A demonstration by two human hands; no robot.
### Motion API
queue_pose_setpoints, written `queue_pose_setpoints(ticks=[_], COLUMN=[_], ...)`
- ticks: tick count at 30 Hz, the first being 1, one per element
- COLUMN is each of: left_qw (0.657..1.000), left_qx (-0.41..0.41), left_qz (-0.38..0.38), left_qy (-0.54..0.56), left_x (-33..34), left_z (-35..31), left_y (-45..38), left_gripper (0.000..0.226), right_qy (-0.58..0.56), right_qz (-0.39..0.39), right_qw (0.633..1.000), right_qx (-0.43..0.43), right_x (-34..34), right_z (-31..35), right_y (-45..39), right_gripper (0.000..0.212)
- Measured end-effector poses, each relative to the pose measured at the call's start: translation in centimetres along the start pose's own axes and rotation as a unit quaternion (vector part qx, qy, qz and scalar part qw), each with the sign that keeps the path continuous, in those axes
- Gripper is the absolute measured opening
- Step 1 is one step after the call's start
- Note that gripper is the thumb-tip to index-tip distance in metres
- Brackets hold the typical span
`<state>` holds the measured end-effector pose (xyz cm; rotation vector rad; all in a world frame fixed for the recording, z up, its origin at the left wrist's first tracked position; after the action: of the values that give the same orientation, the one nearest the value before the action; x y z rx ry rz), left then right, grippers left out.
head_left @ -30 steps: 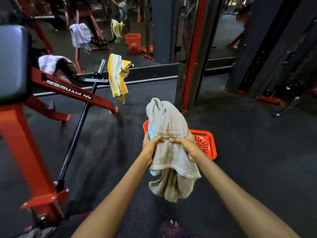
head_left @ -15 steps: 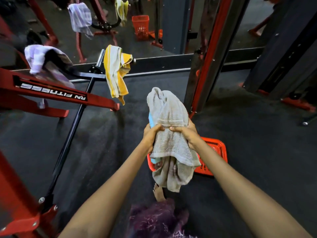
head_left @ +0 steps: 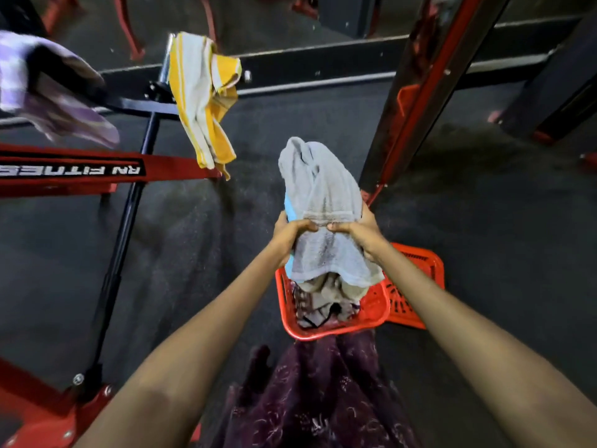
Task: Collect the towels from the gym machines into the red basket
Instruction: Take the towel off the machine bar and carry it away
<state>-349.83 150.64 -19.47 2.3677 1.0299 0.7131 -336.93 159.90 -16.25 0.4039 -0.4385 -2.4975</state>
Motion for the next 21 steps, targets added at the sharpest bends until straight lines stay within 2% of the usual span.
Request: queue_pose_setpoints(ticks=[4,11,15,17,21], left_qw=[0.999,0.995,0.991,0.988,0.963], left_qx=[-0.034,-0.076,-0.098,-0.112,-0.176], left_qz=[-0.012,-0.037,-0.062,-0.056,-0.024], left_qy=[-0.026,-0.058,-0.072,-0.089,-0.201], left_x=[0.1,-0.1,-1.2,-1.9,-3.6], left_z=[1.9,7.4,13.0,15.7,20.4], left_y=[-2.5,-6.8,-9.1,-9.6,-10.2], left_gripper=[0.078,0.058,0.078,0.08,0.082], right_qy=[0.02,0.08,0.118,0.151,0.219], right_qz=[0.007,0.028,0.064,0.076,0.094], right_qw=[1.0,0.995,0.987,0.98,0.958], right_qx=[0.023,0.059,0.09,0.108,0.158], right_x=[-0.2,-0.5,-0.5,-0.4,-0.6], right_z=[-2.5,-10.4,-16.5,-19.8,-24.5], right_y=[-3.0,-8.0,-9.3,-9.7,-9.4], right_gripper=[0.075,0.083,0.093,0.087,0.073])
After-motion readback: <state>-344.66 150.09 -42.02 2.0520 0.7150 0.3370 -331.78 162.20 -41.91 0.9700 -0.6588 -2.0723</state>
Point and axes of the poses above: each hand's wrist, its own y-axis away from the middle knuckle, its own x-axis out of the palm, z = x × y, the point moved 5 cm from there along -y, towards the middle knuckle, and after that the axes turned 12 degrees about y, right-handed, at the moved point
